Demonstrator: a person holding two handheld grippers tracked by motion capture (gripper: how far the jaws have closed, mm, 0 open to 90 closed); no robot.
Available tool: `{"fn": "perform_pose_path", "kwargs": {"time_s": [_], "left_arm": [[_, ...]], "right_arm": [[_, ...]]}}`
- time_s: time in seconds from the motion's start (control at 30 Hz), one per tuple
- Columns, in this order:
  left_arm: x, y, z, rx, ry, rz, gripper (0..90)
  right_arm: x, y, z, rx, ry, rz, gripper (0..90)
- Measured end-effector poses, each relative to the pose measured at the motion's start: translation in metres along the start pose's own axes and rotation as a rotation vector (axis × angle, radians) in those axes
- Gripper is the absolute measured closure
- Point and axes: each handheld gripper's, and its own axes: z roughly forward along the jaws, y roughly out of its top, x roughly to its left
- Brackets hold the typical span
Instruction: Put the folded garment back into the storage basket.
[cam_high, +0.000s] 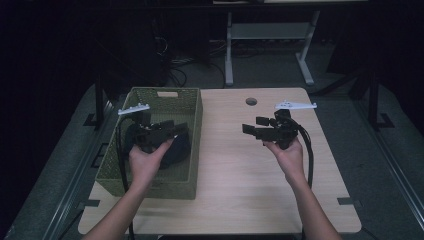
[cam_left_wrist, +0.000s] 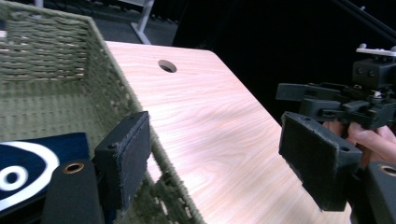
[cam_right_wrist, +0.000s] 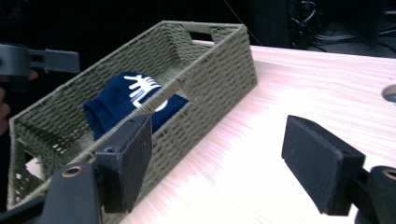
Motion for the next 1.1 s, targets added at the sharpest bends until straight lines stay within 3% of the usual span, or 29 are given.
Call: {"fn": "perform_pose_path", "kwargs": {"time_s": [1.1], "left_arm": [[-0.054, -0.004, 0.060, 0.040, -0.106, 0.067, 24.6]], "right_arm": [[-0.041, -0.027, -0.058, 0.010, -0.125, 0.044, 23.2]]}}
